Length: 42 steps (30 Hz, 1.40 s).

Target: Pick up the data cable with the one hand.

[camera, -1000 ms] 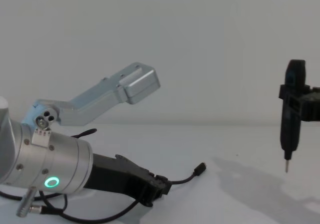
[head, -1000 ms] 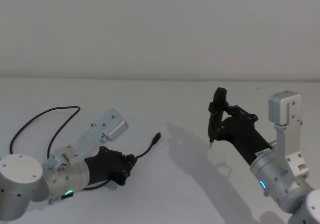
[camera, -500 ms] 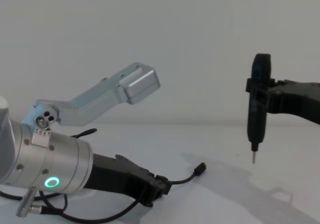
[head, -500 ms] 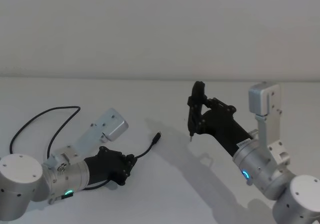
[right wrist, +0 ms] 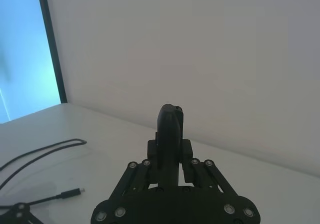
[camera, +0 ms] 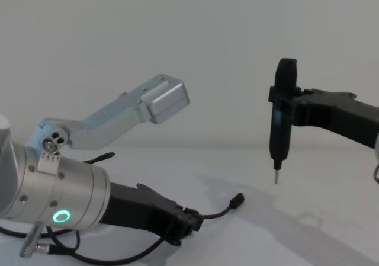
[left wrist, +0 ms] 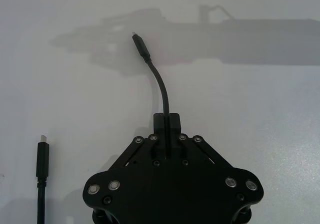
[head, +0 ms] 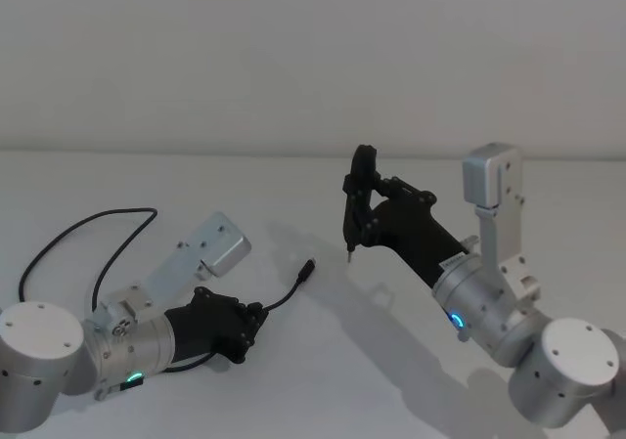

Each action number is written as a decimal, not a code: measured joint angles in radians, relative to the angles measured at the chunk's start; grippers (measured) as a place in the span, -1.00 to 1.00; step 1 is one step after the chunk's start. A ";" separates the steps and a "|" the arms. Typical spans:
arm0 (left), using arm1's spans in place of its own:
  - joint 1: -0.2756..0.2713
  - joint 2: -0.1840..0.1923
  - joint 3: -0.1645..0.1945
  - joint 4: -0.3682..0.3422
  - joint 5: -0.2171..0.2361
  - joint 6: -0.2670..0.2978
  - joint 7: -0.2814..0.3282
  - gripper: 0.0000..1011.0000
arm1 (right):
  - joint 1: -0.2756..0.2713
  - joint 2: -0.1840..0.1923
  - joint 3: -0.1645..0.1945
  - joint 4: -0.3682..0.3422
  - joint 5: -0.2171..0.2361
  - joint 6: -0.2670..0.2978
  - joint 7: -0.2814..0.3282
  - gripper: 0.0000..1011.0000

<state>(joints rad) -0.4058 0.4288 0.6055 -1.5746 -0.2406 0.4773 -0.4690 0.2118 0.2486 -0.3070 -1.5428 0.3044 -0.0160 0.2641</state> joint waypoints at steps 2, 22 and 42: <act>0.000 0.000 0.000 0.000 0.000 0.000 0.000 -0.90 | 0.007 -0.005 -0.002 0.010 0.001 -0.003 0.006 -0.46; 0.000 0.000 0.000 0.000 0.000 0.000 0.000 -0.90 | 0.092 -0.055 -0.032 0.135 -0.003 -0.045 0.054 -0.46; 0.000 0.000 0.000 0.000 0.000 0.000 0.000 -0.90 | 0.142 -0.094 -0.045 0.246 -0.040 -0.103 0.069 -0.46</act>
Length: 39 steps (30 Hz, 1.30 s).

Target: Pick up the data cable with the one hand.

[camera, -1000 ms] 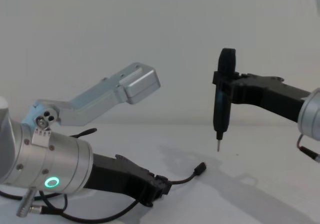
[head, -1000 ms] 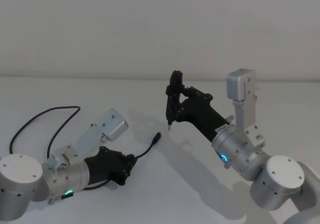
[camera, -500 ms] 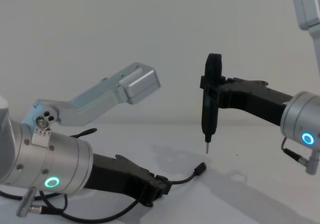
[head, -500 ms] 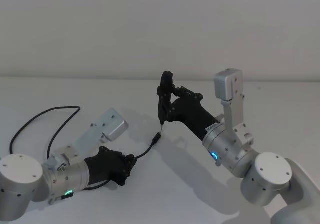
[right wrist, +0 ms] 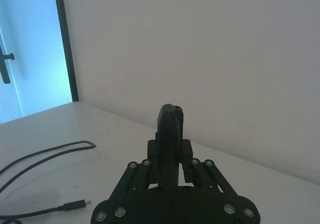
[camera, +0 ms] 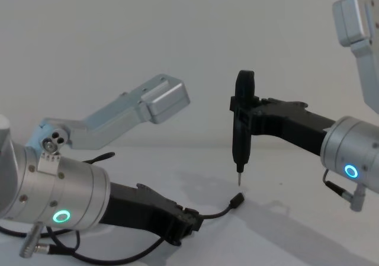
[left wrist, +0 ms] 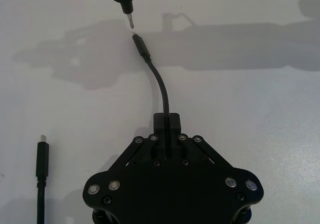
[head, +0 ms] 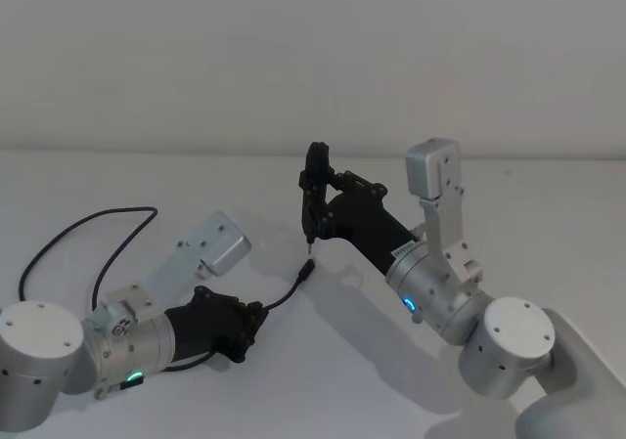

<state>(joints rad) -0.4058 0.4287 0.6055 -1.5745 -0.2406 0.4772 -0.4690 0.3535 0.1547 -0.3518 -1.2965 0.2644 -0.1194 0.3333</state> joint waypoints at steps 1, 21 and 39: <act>0.000 0.000 0.000 0.000 0.000 0.000 0.000 -0.90 | 0.001 -0.001 0.000 0.003 -0.001 -0.002 0.000 -0.46; 0.000 0.000 0.000 0.000 0.000 0.000 0.000 -0.90 | 0.013 -0.012 0.012 0.056 -0.022 -0.030 0.008 -0.46; 0.000 0.000 0.000 0.000 0.000 0.000 0.000 -0.90 | 0.014 -0.015 0.012 0.078 -0.027 -0.040 0.016 -0.46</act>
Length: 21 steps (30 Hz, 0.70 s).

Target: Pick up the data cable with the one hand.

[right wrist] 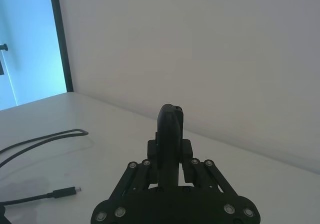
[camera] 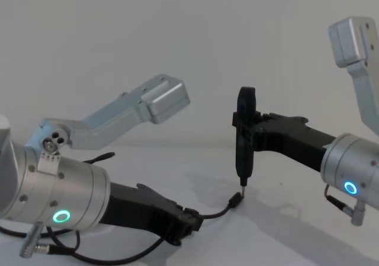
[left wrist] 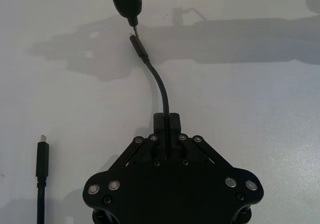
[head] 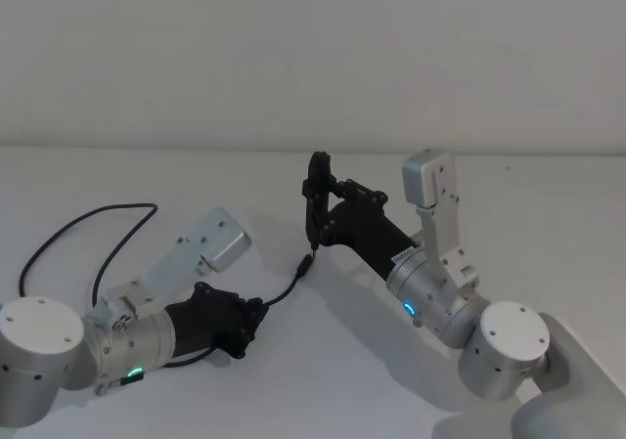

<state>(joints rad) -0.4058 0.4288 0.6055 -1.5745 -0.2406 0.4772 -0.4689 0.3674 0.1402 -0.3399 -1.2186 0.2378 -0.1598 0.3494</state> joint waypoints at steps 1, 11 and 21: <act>0.000 0.000 0.000 0.000 0.000 0.000 0.000 -0.90 | 0.000 0.000 0.000 0.001 0.000 -0.001 0.000 -0.46; 0.000 0.000 0.000 0.000 0.000 0.000 0.000 -0.90 | 0.001 -0.002 -0.001 0.008 -0.003 -0.007 0.000 -0.46; 0.000 0.000 0.000 0.000 0.000 0.000 0.000 -0.90 | 0.002 -0.003 -0.001 0.012 -0.005 -0.009 0.001 -0.46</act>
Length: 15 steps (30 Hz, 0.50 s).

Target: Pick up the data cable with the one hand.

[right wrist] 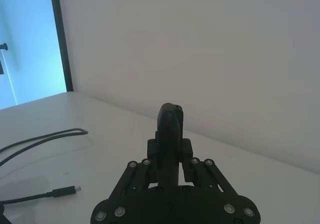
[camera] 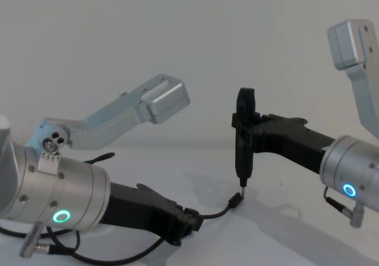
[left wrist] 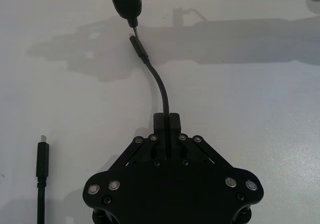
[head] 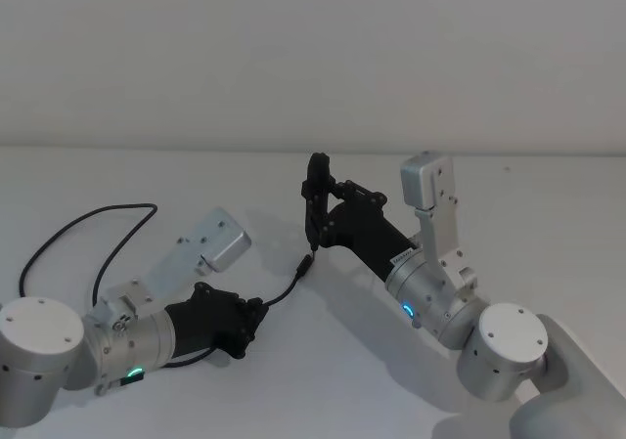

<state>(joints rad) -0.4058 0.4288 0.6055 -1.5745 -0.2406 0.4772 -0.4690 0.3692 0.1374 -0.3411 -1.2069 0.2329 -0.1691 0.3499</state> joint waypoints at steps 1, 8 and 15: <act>0.000 0.000 0.000 0.000 0.000 0.000 0.000 -0.90 | 0.000 0.000 0.000 0.000 0.000 0.000 0.000 -0.46; 0.000 0.000 0.000 0.000 0.000 0.000 0.000 -0.90 | 0.000 0.000 0.000 0.001 -0.001 -0.001 0.000 -0.46; 0.000 0.000 0.000 0.000 0.000 0.000 0.000 -0.90 | 0.000 0.000 0.000 0.002 -0.001 -0.001 0.000 -0.46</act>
<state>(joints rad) -0.4058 0.4288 0.6055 -1.5745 -0.2406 0.4772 -0.4690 0.3692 0.1371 -0.3410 -1.2051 0.2318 -0.1701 0.3499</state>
